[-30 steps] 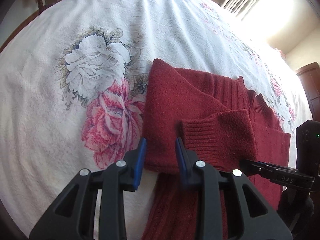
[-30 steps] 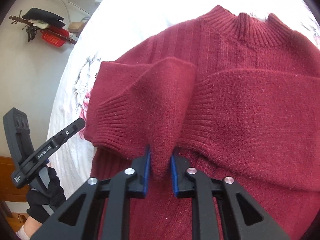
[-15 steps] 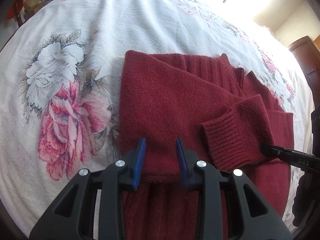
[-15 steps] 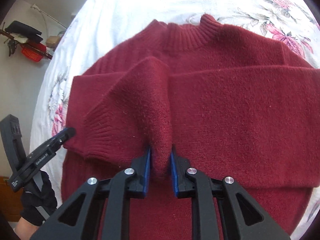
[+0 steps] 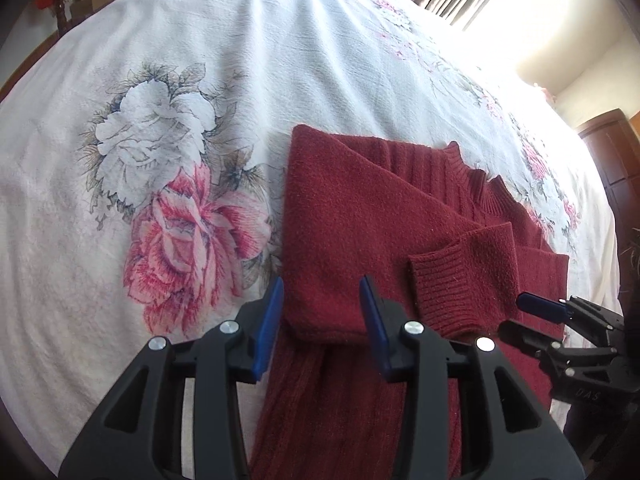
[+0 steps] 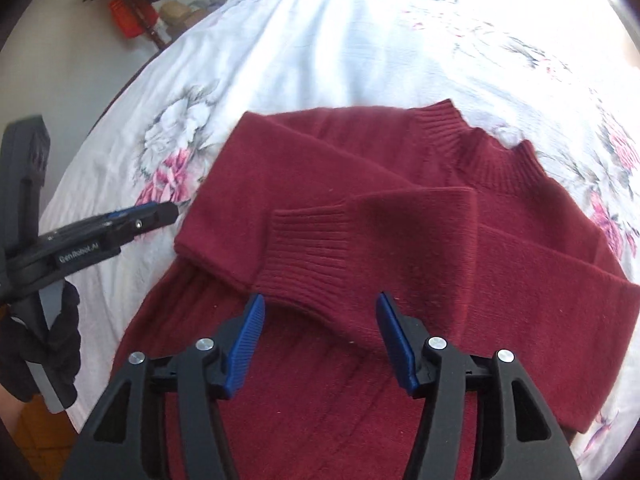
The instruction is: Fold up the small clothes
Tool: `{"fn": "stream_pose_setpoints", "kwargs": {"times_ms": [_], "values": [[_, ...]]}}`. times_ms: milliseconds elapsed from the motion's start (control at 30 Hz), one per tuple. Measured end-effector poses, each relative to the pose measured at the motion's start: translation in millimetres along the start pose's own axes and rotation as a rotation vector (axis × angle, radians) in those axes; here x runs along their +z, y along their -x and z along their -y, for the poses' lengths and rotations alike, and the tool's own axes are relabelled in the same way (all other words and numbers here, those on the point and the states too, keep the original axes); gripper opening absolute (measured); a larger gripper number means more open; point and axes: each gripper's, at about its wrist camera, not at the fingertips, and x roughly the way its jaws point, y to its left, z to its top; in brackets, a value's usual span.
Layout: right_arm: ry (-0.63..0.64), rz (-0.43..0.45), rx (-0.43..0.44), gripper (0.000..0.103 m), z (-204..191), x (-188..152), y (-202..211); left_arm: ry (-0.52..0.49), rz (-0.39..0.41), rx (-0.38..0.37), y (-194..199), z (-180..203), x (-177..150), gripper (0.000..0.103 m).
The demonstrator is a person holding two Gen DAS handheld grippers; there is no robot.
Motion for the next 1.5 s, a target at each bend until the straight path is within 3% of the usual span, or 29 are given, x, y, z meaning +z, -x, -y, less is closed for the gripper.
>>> {"fn": "stream_pose_setpoints", "kwargs": {"times_ms": [100,300,333,433,467,533,633,800,1067,1233,1300,1333,1433,1500], "values": [[0.060,-0.036,-0.014,0.067,-19,-7,-21,0.017,0.001,0.003,4,-6,-1,0.041],[0.116,-0.087,-0.083,0.065,-26,-5,-51,0.015,-0.020,0.010,0,-9,-5,0.042],[0.114,-0.084,-0.077,0.060,-24,-4,-51,0.014,-0.023,0.008,-1,-9,-6,0.043],[0.089,-0.060,-0.068,0.029,-14,-1,-43,0.011,-0.031,0.001,-5,-3,-7,0.043],[0.061,-0.054,-0.048,0.023,-7,0,-39,0.008,-0.033,-0.004,-6,0,-7,0.043],[-0.013,-0.032,0.008,0.019,10,0,-29,-0.006,-0.035,-0.010,-9,7,-6,0.043],[-0.157,0.025,0.102,0.019,43,-7,-6,-0.041,-0.040,-0.014,-15,20,-5,0.043],[-0.364,0.129,0.156,0.019,103,-30,32,-0.087,-0.061,-0.006,-32,40,-6,0.043],[-0.515,0.129,0.081,0.019,174,-72,47,-0.117,-0.080,0.036,-53,50,-9,0.043],[-0.604,0.081,0.048,0.036,205,-103,41,-0.122,-0.081,0.050,-52,52,-8,0.043],[-0.633,0.088,0.047,0.048,215,-111,43,-0.126,-0.069,0.044,-47,56,-7,0.043],[-0.655,0.098,0.055,0.063,221,-114,44,-0.133,-0.060,0.041,-44,59,-6,0.043],[-0.719,0.106,0.109,0.065,239,-116,37,-0.164,-0.039,0.027,-40,72,-5,0.044],[-0.757,0.100,0.145,0.061,249,-115,29,-0.176,-0.046,0.020,-45,80,-4,0.045]]}}
